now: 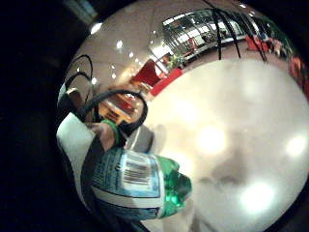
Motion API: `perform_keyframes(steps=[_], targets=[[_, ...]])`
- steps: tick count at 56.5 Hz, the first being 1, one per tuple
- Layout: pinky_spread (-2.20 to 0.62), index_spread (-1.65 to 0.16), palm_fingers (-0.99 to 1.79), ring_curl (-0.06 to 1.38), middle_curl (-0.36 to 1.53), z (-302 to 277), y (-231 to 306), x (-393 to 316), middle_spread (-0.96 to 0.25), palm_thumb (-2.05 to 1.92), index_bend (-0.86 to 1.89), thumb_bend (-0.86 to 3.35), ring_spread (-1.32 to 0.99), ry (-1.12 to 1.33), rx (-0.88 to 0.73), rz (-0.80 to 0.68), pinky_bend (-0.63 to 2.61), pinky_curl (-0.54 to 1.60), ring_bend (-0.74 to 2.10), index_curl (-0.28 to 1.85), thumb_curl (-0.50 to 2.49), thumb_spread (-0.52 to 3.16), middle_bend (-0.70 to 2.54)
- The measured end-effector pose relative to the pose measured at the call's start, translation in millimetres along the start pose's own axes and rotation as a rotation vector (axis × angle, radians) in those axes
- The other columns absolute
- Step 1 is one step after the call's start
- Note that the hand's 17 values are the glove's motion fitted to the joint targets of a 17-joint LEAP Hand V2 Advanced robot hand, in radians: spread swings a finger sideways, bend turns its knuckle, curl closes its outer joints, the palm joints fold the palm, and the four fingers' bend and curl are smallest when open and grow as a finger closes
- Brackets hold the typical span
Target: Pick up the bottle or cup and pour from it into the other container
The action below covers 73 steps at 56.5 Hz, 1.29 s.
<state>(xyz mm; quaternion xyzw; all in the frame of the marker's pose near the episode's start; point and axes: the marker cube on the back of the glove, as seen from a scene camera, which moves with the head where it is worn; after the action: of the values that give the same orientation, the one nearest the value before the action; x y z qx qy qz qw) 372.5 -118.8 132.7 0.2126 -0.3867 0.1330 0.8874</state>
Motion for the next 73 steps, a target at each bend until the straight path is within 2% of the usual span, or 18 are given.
perform_keyframes(steps=[3, 9, 15, 25, 35, 54, 73], targets=[[-0.01, -0.27, 1.24, 0.43, 0.47, 5, 5, -18, -0.20, 0.94, 0.16, -0.04, -0.17, 0.158, -0.084, -0.012, 0.36, 0.36, 0.62, 0.41, 0.69, 0.33, 0.41], [-0.02, -0.27, 1.24, 0.43, 0.47, 22, 3, -42, -0.20, 0.92, 0.15, -0.04, -0.17, 0.455, -0.142, -0.123, 0.36, 0.37, 0.63, 0.41, 0.70, 0.33, 0.41], [-0.03, -0.27, 1.24, 0.43, 0.48, 39, -2, -59, -0.20, 0.92, 0.16, -0.04, -0.17, 0.608, -0.246, -0.150, 0.37, 0.37, 0.62, 0.41, 0.71, 0.34, 0.41], [-0.04, -0.27, 1.24, 0.43, 0.48, 80, -6, -84, -0.20, 0.92, 0.15, -0.04, -0.17, 0.926, -0.414, -0.280, 0.38, 0.37, 0.63, 0.42, 0.72, 0.34, 0.41], [-0.04, -0.28, 1.24, 0.43, 0.48, 110, -16, -91, -0.20, 0.91, 0.16, -0.04, -0.17, 1.203, -0.500, -0.371, 0.38, 0.37, 0.63, 0.42, 0.72, 0.34, 0.41], [-0.06, -0.28, 1.25, 0.43, 0.48, 154, -25, -83, -0.20, 0.91, 0.15, -0.04, -0.17, 1.502, -0.589, -0.453, 0.38, 0.37, 0.63, 0.41, 0.73, 0.34, 0.42], [-0.07, -0.28, 1.25, 0.43, 0.48, 152, -23, -82, -0.20, 0.91, 0.15, -0.04, -0.17, 1.523, -0.600, -0.439, 0.39, 0.38, 0.64, 0.42, 0.73, 0.34, 0.42]])
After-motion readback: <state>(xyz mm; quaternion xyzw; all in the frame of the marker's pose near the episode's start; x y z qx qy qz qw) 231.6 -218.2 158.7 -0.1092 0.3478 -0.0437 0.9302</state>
